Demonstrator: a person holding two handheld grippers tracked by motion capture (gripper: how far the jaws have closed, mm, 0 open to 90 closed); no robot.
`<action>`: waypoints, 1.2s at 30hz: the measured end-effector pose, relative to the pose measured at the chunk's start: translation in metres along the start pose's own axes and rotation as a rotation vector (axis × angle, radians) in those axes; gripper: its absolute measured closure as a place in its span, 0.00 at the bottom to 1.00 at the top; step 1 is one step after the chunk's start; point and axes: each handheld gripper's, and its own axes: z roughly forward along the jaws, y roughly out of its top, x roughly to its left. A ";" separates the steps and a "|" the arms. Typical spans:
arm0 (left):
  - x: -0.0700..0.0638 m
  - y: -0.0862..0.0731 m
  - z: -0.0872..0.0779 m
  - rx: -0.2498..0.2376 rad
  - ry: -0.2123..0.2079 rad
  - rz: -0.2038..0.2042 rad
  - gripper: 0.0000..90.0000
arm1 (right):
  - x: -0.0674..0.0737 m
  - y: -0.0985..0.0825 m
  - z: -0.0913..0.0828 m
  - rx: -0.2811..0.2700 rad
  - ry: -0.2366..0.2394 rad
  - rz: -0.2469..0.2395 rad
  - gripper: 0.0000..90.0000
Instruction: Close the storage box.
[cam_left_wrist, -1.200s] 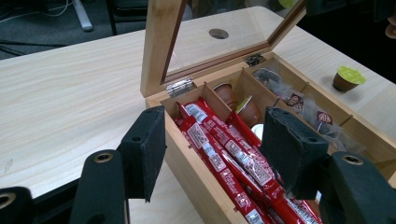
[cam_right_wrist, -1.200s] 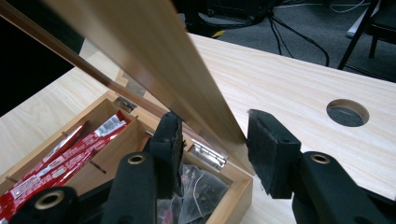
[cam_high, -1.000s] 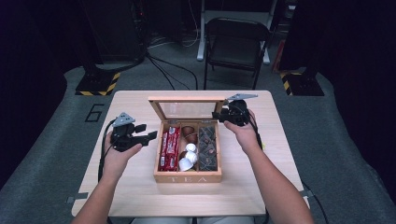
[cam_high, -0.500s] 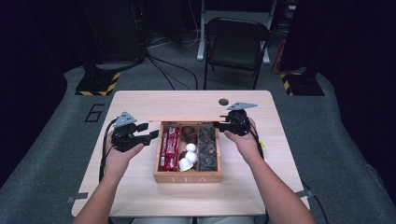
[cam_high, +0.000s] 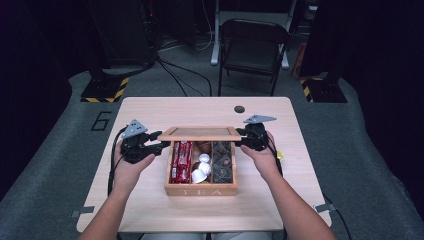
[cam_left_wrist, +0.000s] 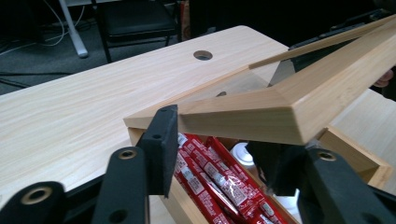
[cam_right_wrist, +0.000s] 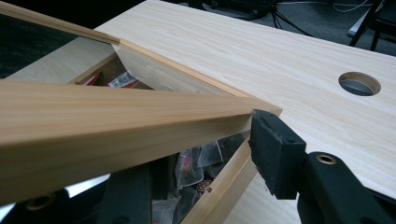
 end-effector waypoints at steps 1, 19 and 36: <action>0.000 0.000 0.000 0.002 0.003 0.006 0.59 | 0.000 0.000 0.000 0.000 0.001 0.001 0.59; -0.004 0.007 -0.003 0.052 0.024 0.022 0.61 | 0.007 -0.006 -0.026 -0.046 0.022 0.078 0.56; -0.013 -0.007 -0.012 0.050 0.028 0.041 0.62 | 0.037 -0.020 -0.070 -0.091 0.041 -0.014 0.53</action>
